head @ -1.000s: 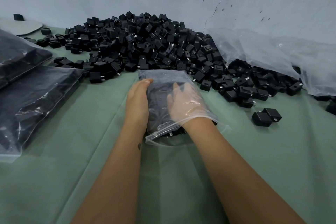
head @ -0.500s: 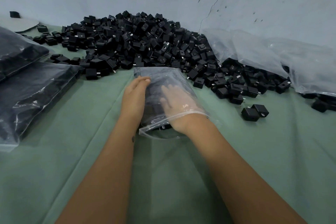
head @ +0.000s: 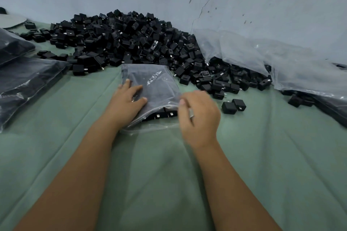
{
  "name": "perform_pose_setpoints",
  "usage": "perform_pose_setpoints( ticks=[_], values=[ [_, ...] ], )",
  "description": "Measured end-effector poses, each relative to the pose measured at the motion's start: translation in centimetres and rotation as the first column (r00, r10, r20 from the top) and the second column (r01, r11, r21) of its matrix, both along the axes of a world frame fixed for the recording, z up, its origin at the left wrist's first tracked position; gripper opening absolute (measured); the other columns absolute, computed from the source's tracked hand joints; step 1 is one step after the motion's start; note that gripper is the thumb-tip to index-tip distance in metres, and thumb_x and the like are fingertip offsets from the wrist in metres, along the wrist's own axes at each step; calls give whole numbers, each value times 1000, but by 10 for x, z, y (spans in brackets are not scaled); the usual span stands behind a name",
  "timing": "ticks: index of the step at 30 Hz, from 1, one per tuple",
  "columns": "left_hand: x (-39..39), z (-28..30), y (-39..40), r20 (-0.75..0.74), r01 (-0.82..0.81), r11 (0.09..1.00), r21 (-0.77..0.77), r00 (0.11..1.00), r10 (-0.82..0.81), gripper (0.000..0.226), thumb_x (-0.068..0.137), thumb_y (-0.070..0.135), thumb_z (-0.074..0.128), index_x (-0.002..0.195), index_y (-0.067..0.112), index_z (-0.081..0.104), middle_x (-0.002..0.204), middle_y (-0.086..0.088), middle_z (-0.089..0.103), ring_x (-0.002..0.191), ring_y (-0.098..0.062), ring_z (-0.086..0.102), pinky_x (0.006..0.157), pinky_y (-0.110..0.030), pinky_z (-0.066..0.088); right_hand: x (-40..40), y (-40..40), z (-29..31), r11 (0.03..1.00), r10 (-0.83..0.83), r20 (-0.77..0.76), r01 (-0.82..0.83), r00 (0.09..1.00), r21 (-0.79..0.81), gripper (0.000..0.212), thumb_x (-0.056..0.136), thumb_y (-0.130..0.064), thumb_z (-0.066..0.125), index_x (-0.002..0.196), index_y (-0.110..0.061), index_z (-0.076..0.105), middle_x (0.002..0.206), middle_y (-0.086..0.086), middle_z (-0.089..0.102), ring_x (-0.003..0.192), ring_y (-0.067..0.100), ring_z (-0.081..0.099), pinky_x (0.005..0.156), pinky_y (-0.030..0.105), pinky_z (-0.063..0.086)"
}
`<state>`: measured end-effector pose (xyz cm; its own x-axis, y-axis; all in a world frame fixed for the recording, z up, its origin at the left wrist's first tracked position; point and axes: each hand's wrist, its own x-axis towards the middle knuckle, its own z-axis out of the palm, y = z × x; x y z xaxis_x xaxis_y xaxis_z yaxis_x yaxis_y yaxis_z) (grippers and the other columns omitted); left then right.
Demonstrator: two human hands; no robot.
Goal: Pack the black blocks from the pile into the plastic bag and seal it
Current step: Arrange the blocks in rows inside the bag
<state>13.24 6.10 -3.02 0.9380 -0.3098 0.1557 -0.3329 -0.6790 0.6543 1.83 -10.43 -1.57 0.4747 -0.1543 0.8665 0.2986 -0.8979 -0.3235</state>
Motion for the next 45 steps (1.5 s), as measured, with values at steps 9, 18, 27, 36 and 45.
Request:
perform_pose_setpoints(
  ticks=[9, 18, 27, 36, 45],
  values=[
    [-27, 19, -18, 481, 174, 981, 84, 855, -193, 29, 91, 34, 59, 113, 20, 71, 141, -3, 55, 133, -24, 47, 105, -41, 38, 17, -68, -18, 743, -489, -651, 669, 581, 39, 49, 88, -25, 52, 134, -8, 46, 140, 15, 38, 128, 33, 29, 106, 41, 24],
    [-28, 17, -19, 168, 427, 886, 179, 875, -455, 56, 85, 41, 69, 138, 43, 51, 117, 19, 60, 110, -4, 56, 96, -27, 45, 25, -66, -25, 865, -299, -600, 476, 742, 159, 38, 87, -15, 60, 125, -16, 57, 112, 3, 46, 113, 24, 43, 77, 27, 33],
    [-28, 17, -20, 127, 304, 952, -18, 946, -300, 42, 82, 47, 48, 117, 38, 69, 113, 16, 68, 105, -7, 59, 92, -34, 47, 13, -9, -5, 742, 166, -91, -64, 982, 668, 19, 94, -21, 51, 108, -19, 64, 80, -18, 63, 71, -8, 57, 65, 6, 41],
    [-19, 14, -20, 187, 52, 970, -237, 982, -7, 8, 82, 40, 71, 83, 33, 76, 70, 12, 68, 65, -3, 61, 60, -25, 45, 9, 15, -17, 948, 223, -378, -109, 899, 299, 8, 90, -41, 50, 95, -40, 44, 74, -13, 58, 60, 2, 50, 56, 24, 36],
    [-21, 16, -18, 250, 130, 971, -201, 965, -78, 6, 83, 31, 72, 88, 32, 74, 92, 13, 65, 109, -7, 51, 94, -31, 44, 12, 14, -20, 928, 190, -330, -59, 925, 367, 10, 91, -27, 64, 95, -24, 56, 82, -12, 65, 74, 8, 58, 67, 30, 49]
  ],
)
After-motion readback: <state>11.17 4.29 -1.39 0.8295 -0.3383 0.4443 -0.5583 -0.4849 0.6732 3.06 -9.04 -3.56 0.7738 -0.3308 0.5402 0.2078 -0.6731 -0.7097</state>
